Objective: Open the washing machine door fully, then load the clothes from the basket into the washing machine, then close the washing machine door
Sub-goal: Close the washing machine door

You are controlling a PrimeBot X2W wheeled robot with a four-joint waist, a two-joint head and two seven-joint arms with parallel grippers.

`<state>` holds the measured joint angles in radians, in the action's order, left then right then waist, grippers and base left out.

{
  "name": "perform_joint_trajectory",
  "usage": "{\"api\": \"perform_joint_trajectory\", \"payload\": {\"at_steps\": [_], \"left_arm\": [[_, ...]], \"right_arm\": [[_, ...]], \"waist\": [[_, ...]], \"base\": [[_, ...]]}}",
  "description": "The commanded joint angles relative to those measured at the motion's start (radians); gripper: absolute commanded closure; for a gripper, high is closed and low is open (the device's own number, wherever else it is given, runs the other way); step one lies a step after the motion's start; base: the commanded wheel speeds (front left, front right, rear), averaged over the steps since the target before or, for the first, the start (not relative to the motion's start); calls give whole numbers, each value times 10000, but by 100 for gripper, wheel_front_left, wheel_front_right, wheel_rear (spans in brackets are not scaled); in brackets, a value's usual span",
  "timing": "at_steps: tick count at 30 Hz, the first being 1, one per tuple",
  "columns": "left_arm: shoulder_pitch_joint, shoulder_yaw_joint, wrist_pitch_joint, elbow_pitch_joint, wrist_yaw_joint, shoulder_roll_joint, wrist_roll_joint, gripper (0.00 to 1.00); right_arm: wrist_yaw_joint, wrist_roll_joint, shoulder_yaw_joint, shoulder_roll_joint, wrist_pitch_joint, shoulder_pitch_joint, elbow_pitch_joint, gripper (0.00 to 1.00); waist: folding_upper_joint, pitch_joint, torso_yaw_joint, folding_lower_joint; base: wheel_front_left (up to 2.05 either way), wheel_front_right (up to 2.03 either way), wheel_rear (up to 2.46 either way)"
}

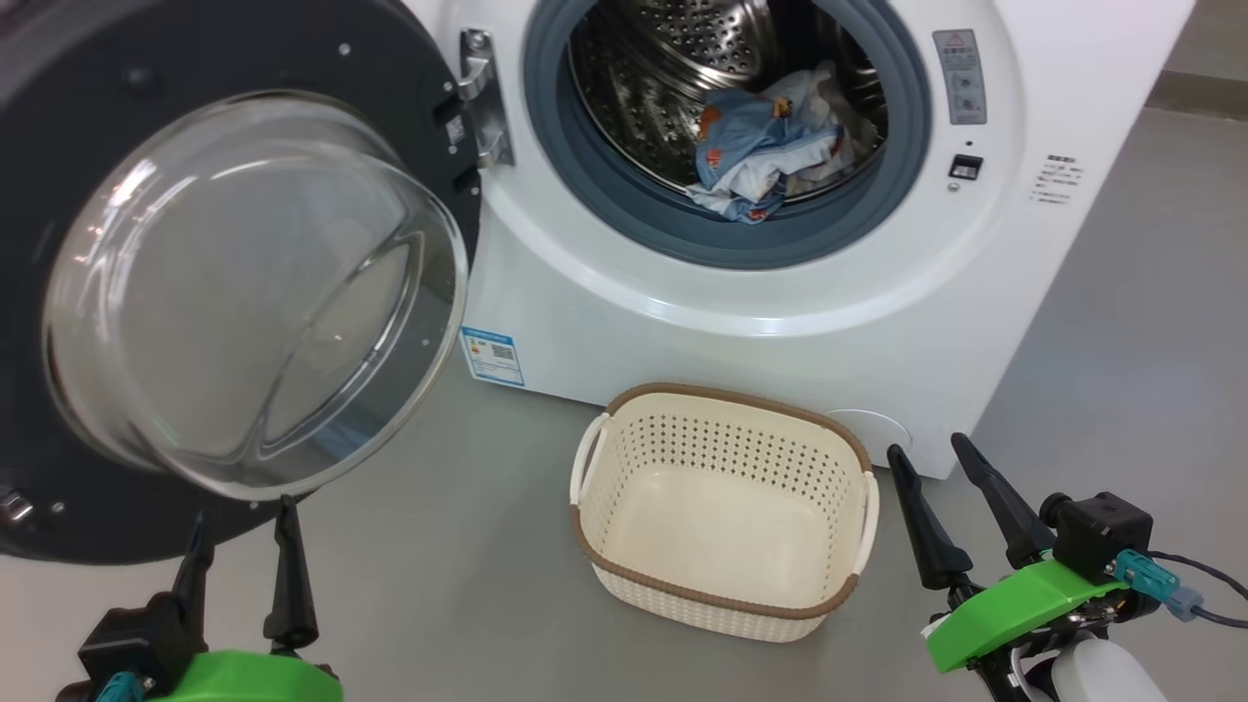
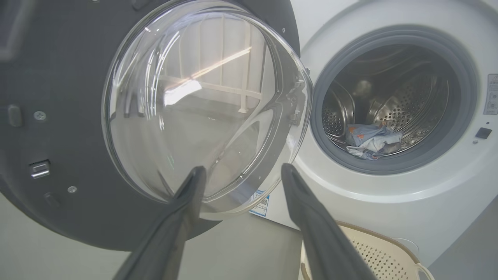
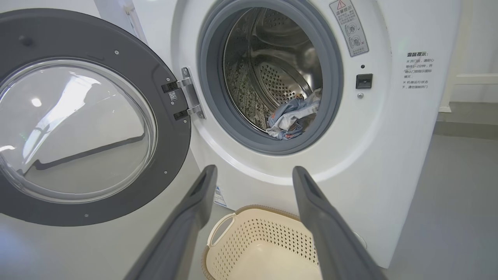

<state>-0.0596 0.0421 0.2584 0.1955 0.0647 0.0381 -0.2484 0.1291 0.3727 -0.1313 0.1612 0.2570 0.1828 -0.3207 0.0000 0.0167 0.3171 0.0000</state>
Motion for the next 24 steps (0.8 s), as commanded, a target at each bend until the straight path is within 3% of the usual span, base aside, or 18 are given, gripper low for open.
{"api": "perform_joint_trajectory", "payload": {"at_steps": [1, 24], "left_arm": [[-106, 304, 34, -209, -60, 124, 131, 0], [-56, 326, 34, -274, -161, 122, 56, 0]], "right_arm": [[16, 135, -259, 30, 48, 5, 203, 0], [16, 225, -392, -22, 48, -23, 136, 0]], "waist": [[0, -50, 164, 0], [0, -153, 654, 0]], "base": [[0, 0, 0], [0, 0, 0]]}}
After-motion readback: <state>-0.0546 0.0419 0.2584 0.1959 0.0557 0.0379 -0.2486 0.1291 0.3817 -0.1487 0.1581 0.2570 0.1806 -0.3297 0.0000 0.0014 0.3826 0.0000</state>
